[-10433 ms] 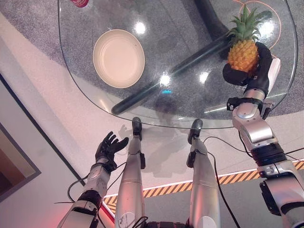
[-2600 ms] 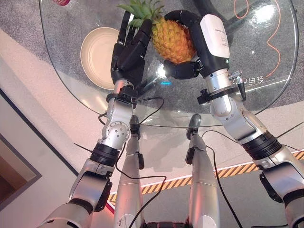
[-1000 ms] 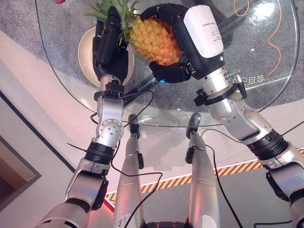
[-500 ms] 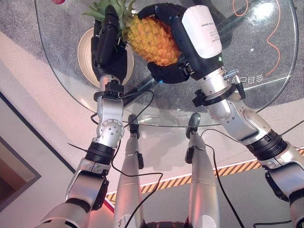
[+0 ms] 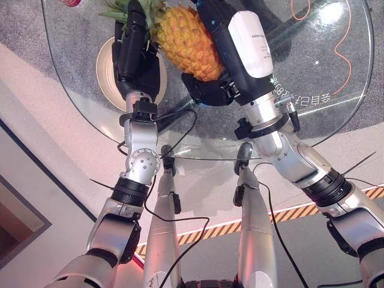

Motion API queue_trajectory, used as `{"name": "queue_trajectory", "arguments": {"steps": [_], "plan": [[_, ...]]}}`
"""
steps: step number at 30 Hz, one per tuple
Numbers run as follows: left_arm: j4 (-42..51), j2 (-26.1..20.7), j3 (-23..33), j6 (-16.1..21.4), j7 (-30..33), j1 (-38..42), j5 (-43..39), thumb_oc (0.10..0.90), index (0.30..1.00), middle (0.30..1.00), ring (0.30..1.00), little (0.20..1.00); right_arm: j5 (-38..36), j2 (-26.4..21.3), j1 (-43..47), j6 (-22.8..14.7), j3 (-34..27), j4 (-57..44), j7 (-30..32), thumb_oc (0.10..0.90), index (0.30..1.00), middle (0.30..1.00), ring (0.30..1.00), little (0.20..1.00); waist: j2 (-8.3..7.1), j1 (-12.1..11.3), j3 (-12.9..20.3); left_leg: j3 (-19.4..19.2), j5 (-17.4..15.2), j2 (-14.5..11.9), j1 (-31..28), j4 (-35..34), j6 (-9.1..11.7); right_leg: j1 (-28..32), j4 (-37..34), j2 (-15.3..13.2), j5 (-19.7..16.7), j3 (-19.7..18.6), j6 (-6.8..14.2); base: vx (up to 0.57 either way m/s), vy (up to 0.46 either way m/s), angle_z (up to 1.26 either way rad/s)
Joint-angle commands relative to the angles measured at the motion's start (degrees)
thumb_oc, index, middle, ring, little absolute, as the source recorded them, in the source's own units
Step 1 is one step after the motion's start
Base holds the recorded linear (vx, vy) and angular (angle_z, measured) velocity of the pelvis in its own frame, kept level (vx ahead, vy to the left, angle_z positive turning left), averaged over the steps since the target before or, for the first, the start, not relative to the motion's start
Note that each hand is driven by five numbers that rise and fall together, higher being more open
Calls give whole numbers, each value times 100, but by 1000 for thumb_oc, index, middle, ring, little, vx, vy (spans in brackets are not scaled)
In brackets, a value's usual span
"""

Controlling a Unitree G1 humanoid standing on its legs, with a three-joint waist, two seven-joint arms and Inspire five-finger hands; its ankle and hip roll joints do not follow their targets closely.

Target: Pick up the fruit to the plate

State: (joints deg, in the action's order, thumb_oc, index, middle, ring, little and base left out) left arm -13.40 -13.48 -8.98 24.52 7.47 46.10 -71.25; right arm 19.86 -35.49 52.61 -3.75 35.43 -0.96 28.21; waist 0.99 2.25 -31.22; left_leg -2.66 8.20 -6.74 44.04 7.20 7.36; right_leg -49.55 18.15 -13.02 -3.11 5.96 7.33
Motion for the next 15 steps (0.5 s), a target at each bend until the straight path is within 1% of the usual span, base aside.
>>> {"name": "queue_trajectory", "arguments": {"steps": [1, 8, 9, 10, 12, 13, 14, 15], "plan": [[768, 104, -83, 565, -207, 540, 435, 100, 300, 300, 300, 200, 55, 317, 607, -117, -750, -710, 683, 800, 900, 900, 900, 900, -220, -126, 143, 36, -245, 286, 212, 326, -78, 367, -676, 181, -263, 293, 139, 0, 0, 0], [777, 125, -49, 630, -133, 543, 532, 100, 300, 300, 300, 200, 76, 330, 606, -94, -761, -721, 680, 800, 900, 900, 900, 900, -218, -126, 143, 42, -230, 292, 209, 305, -80, 363, -684, 182, -275, 292, 137, 0, 0, 0], [798, 189, 40, 832, 68, 493, 782, 100, 300, 300, 300, 200, 175, 351, 542, -97, -808, -700, 728, 800, 900, 900, 900, 900, -213, -130, 143, 33, -268, 290, 139, 270, -71, 425, -701, 190, -233, 292, 142, 0, 0, 0], [802, 178, 54, 874, 91, 520, 795, 100, 300, 300, 300, 200, 194, 340, 566, -105, -820, -691, 749, 800, 900, 900, 900, 900, -212, -129, 143, 34, -215, 298, 190, 256, -79, 380, -721, 183, -284, 293, 135, 0, 0, 0], [799, 176, 83, 933, 169, 501, 814, 100, 300, 300, 300, 200, 203, 334, 553, -109, -825, -663, 789, 800, 900, 900, 900, 900, -213, -134, 143, 31, -268, 288, 120, 248, -69, 440, -715, 191, -234, 293, 143, 0, 0, 0], [800, 165, 101, 961, 185, 523, 813, 100, 300, 300, 300, 200, 206, 320, 580, -111, -842, -655, 807, 800, 900, 900, 900, 900, -214, -131, 143, 31, -214, 295, 167, 236, -77, 398, -732, 185, -286, 295, 136, 0, 0, 0], [805, 182, 130, 1020, 238, 476, 846, 100, 300, 300, 300, 200, 234, 336, 544, -118, -850, -640, 829, 800, 900, 900, 900, 900, -211, -136, 143, 30, -267, 283, 101, 245, -66, 455, -710, 187, -234, 297, 144, 0, 0, 0], [814, 179, 134, 1033, 255, 489, 855, 100, 300, 300, 300, 200, 237, 332, 558, -115, -858, -645, 829, 800, 900, 900, 900, 900, -212, -133, 143, 31, -225, 289, 141, 242, -73, 419, -720, 183, -274, 298, 137, 0, 0, 0]]}}
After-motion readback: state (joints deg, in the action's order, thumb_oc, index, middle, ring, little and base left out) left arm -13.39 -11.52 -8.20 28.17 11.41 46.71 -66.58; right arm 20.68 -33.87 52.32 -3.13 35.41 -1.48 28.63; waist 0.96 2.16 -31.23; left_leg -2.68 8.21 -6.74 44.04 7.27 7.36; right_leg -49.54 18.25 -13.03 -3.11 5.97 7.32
